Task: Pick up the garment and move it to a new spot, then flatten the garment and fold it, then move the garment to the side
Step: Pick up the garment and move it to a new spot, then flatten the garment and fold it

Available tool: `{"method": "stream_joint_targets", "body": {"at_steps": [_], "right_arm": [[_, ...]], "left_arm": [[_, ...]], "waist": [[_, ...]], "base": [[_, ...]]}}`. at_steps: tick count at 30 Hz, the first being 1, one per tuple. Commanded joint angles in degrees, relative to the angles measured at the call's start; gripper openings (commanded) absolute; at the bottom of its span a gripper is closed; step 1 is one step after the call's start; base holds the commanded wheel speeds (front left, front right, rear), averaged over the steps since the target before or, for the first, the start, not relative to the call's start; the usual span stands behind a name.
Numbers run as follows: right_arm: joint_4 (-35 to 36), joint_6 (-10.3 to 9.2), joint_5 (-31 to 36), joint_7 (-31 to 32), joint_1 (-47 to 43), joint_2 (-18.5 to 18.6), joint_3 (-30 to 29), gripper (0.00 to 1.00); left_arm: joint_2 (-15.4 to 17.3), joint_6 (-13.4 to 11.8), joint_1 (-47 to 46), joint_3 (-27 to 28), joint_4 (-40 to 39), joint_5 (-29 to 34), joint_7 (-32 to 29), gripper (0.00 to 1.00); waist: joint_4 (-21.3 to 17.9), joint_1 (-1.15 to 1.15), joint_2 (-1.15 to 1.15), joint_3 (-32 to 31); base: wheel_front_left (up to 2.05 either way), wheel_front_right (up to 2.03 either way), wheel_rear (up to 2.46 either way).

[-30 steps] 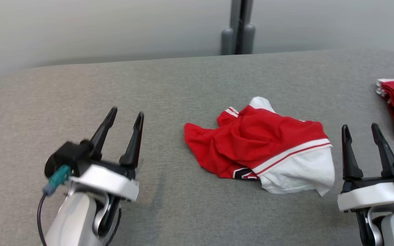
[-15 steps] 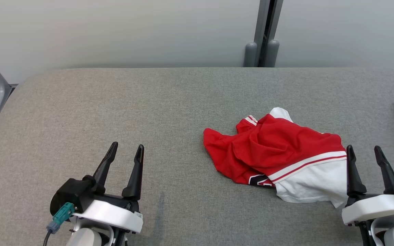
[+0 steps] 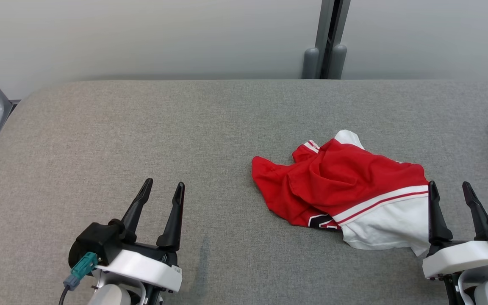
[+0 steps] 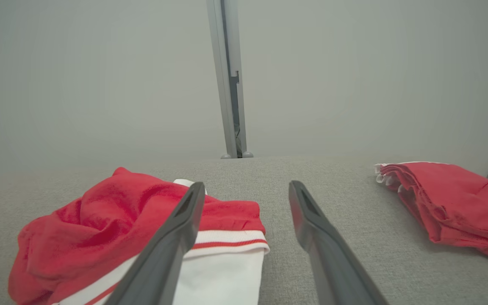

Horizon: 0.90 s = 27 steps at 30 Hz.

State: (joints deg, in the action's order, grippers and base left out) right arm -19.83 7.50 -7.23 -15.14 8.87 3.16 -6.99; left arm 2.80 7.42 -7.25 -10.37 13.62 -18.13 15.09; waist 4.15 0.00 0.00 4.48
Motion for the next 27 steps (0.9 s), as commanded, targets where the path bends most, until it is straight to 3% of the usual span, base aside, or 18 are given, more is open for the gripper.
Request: {"method": "stream_joint_targets", "body": {"at_steps": [1, 13, 27], "right_arm": [[-0.14, -0.02, -0.45, 0.01, 0.39, 0.22, -0.32, 1.0], [-9.06, -0.02, -5.64, 0.01, 1.43, 0.21, -0.35, 1.0], [-13.69, -0.02, -11.16, 0.01, 2.6, 0.5, 0.96, 1.0]], "left_arm": [[0.23, 0.06, 0.18, -0.13, 0.14, -0.33, 0.04, 1.0], [0.22, 0.06, -1.08, -1.96, 1.12, -0.52, 0.04, 1.0], [0.22, 0.06, -1.02, -2.44, 1.29, -0.74, 0.04, 1.0]], "waist": [[0.09, 0.0, 0.0, 0.25], [1.9, 0.0, 0.0, 1.51], [2.71, 0.0, 0.0, 1.75]], "base": [[0.0, 0.0, 0.0], [0.0, 0.0, 0.0], [0.0, 0.0, 0.0]]}}
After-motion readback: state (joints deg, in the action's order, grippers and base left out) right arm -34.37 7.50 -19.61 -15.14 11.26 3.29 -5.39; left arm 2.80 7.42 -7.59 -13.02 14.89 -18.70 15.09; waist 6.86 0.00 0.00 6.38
